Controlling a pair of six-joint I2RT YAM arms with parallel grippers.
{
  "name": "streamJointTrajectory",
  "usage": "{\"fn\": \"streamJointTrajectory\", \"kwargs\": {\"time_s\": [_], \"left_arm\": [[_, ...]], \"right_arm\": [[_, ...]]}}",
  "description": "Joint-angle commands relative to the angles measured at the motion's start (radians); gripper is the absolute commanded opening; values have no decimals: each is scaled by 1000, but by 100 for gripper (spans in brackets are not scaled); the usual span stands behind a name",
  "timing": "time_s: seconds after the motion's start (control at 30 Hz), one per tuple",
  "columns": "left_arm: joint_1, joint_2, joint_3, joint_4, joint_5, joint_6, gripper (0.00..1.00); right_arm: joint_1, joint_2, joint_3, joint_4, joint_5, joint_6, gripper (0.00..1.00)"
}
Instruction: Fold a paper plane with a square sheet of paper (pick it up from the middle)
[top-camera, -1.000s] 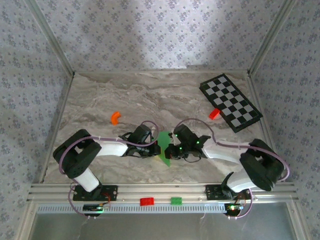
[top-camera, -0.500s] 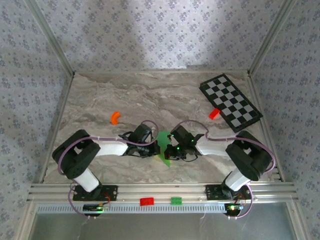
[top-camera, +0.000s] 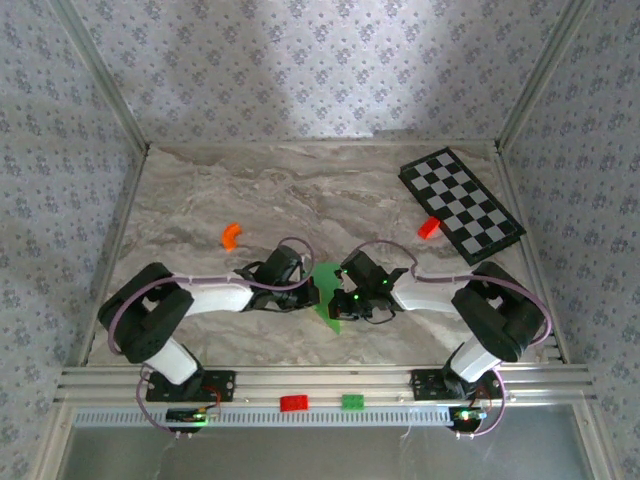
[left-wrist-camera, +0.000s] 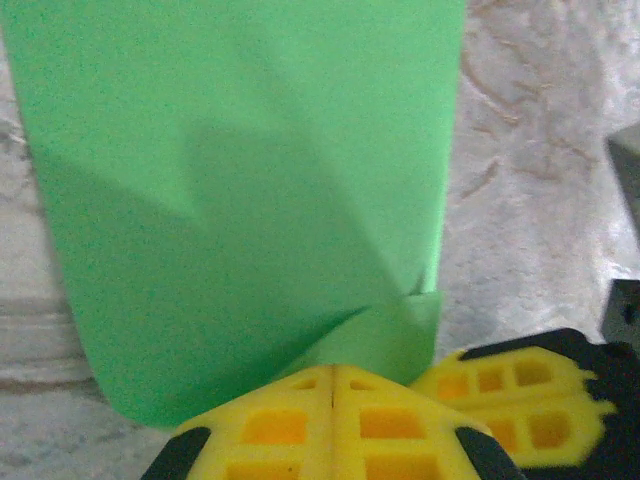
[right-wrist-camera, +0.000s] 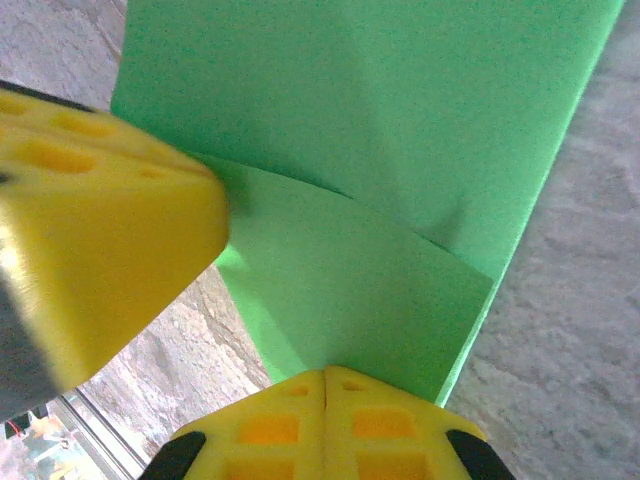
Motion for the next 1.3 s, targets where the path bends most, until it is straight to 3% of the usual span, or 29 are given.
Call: {"fn": "streamJointTrajectory", "kwargs": {"time_s": [0.0, 0.23, 0.6, 0.9, 1.13, 1.27], "left_arm": [[2, 36, -24, 22, -44, -9, 0], [96, 58, -61, 24, -34, 25, 0], [250, 14, -6, -131, 1, 96, 0], [196, -120, 27, -144, 27, 83, 3], [55, -12, 79, -55, 55, 87, 3], [33, 71, 96, -62, 32, 76, 2]], "right_arm": [[4, 30, -50, -139, 76, -14, 0], [-5, 22, -72, -141, 79, -24, 0], [-40, -16, -100, -143, 69, -56, 0], [-78, -14, -87, -144, 33, -97, 0], [-88, -7, -81, -133, 19, -104, 0], [-90, -16, -77, -126, 11, -104, 0]]}}
